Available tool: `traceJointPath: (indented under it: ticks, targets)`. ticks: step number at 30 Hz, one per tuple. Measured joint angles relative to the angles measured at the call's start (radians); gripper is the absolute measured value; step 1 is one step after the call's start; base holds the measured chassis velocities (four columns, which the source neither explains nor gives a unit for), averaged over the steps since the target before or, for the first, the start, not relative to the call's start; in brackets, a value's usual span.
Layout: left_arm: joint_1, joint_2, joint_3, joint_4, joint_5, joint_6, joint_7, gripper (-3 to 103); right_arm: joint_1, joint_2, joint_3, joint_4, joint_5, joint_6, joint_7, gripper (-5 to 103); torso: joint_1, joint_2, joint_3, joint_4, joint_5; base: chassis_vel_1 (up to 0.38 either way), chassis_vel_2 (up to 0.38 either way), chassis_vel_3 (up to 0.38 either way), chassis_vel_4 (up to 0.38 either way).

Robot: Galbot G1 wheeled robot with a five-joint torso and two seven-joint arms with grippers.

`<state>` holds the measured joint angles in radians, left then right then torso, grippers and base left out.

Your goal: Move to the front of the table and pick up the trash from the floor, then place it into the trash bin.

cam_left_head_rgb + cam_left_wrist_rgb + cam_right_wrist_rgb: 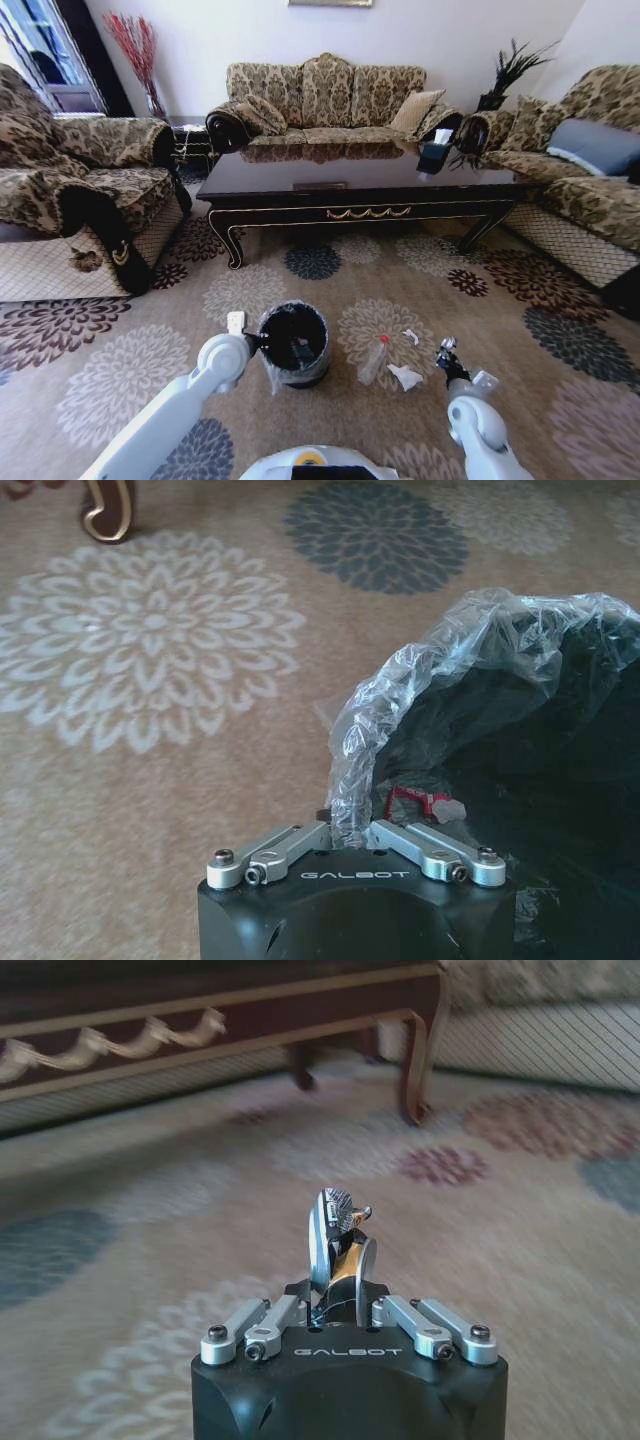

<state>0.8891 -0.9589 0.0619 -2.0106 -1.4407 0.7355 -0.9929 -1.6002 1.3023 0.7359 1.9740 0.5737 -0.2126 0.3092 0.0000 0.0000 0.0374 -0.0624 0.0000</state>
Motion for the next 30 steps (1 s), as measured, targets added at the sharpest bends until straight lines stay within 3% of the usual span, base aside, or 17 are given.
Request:
traceJointPath:
  ticks: [7, 15, 24, 30]
  targets:
    - [-0.113, -0.042, 0.129, 0.046, -0.03, 0.0, -0.004, 0, -0.102, -0.021, -0.036, 0.229, -0.072, 0.014, -0.048, 23, 0.0, 0.0, 0.0, 0.0002, 0.0, 0.0, 0.0, 0.0, 0.0]
    - [-0.192, -0.086, 0.247, 0.086, -0.036, 0.0, -0.011, 0, -0.166, -0.067, -0.06, 0.339, -0.136, 0.044, -0.095, 23, 0.0, 0.0, 0.0, 0.0001, 0.0001, 0.0, 0.0, 0.0, 0.0]
    - [-0.267, -0.155, 0.345, 0.128, -0.063, 0.0, -0.036, 0, -0.249, -0.093, -0.111, 0.409, -0.381, 0.146, -0.232, 23, 0.0, 0.0, 0.0, 0.0001, 0.0, 0.0, 0.0, 0.0, 0.0]
    - [-0.287, -0.185, 0.372, 0.145, -0.072, 0.0, -0.05, 0, -0.271, -0.112, -0.147, 0.419, -0.44, 0.163, -0.256, 23, 0.0, 0.0, 0.0, 0.0001, 0.0001, 0.0, 0.0, 0.0, 0.0]
